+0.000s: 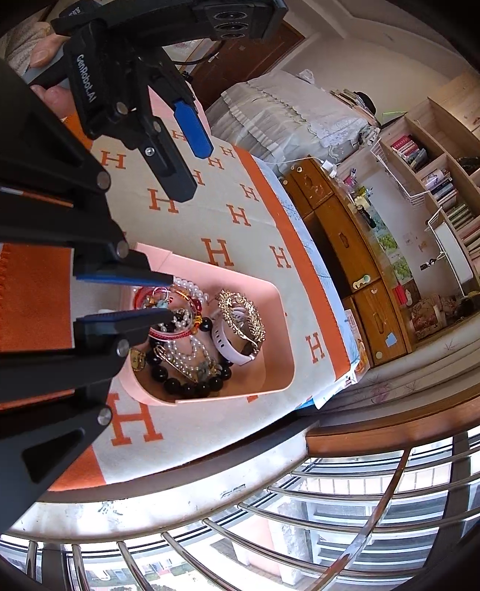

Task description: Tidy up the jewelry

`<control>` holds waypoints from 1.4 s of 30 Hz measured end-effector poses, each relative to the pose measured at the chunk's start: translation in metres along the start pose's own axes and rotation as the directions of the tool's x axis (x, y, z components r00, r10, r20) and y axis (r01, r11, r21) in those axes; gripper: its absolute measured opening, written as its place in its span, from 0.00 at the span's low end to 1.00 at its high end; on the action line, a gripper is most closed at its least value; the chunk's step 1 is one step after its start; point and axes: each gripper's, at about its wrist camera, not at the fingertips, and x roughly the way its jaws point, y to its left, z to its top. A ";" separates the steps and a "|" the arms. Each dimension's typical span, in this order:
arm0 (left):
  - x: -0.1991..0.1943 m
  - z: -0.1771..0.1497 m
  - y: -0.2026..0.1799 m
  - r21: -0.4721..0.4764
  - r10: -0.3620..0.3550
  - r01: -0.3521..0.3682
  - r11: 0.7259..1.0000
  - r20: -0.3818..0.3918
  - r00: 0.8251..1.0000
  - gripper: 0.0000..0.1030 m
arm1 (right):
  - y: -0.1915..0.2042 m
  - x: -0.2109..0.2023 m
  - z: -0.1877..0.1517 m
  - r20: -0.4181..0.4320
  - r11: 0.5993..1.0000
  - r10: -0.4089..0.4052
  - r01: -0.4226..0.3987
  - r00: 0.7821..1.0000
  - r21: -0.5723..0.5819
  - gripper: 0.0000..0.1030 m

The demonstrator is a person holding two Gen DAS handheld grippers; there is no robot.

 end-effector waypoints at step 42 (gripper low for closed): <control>-0.096 -0.109 0.068 -0.280 0.339 -0.311 0.908 0.058 0.939 0.99 | 0.131 -0.027 -0.072 0.132 0.967 -0.056 0.086 0.990 -0.240 0.39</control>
